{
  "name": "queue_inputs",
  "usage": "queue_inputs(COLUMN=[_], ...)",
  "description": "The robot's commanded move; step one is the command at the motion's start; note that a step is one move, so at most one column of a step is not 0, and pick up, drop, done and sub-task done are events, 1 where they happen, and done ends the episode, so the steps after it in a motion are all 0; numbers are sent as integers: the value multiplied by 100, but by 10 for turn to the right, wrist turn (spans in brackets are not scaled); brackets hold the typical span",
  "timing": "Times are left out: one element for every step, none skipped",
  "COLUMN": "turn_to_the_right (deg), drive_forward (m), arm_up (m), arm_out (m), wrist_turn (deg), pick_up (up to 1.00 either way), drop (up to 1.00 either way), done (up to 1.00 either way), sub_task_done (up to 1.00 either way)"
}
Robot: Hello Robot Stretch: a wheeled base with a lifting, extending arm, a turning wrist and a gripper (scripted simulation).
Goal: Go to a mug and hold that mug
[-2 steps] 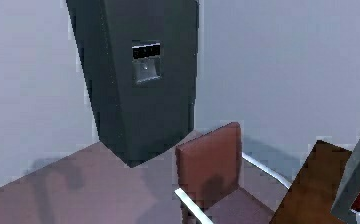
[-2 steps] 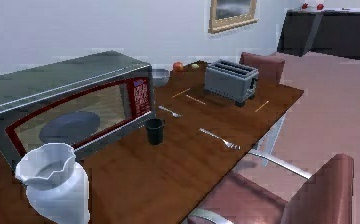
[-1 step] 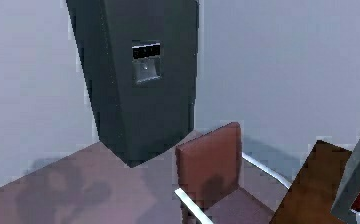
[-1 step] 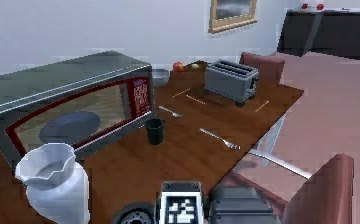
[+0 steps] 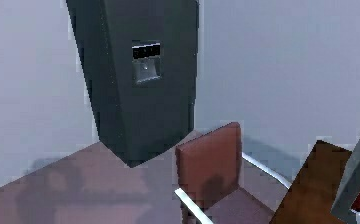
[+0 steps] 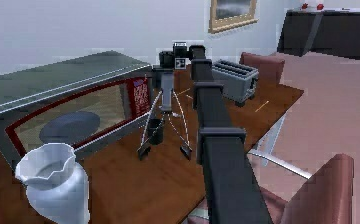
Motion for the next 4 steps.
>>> queue_inputs(turn_to_the_right=[0,0,0,0], drive_forward=[0,0,0,0], arm_up=[0,0,0,0], arm_out=[0,0,0,0], wrist_turn=[450,450,450,180], pick_up=[0,0,0,0], drop=[0,0,0,0], done=[0,0,0,0], sub_task_done=[0,0,0,0])
